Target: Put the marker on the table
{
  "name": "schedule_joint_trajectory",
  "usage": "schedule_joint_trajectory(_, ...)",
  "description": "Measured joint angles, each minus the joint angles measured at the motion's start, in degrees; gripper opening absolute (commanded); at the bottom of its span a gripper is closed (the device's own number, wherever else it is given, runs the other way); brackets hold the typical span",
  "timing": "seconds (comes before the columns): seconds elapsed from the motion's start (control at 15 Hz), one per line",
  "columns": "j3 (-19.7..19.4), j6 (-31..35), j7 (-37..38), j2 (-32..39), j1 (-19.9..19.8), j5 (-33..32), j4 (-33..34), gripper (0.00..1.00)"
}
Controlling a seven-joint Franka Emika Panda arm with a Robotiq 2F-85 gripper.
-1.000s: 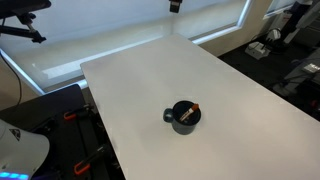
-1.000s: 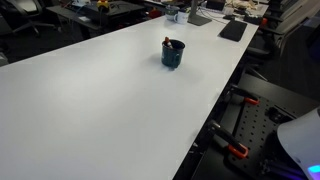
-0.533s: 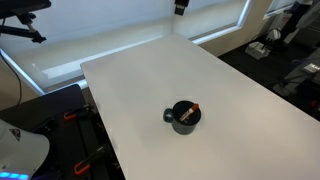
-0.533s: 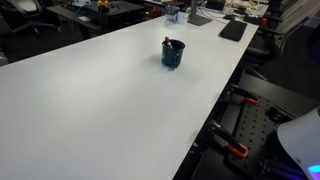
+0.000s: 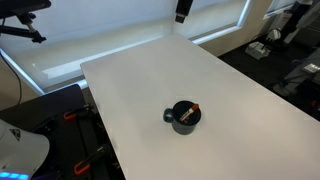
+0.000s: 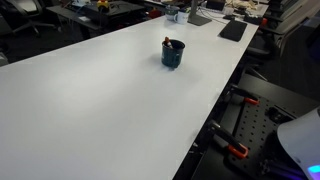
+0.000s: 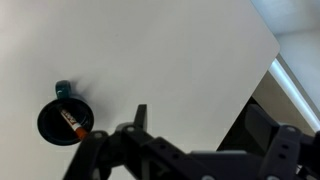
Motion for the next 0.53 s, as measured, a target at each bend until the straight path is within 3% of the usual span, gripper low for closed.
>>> schedule_joint_trajectory(0.53, -2.1, -4.3, 1.8, 13.8, -3.3, 2.7, 8.9, 1.0)
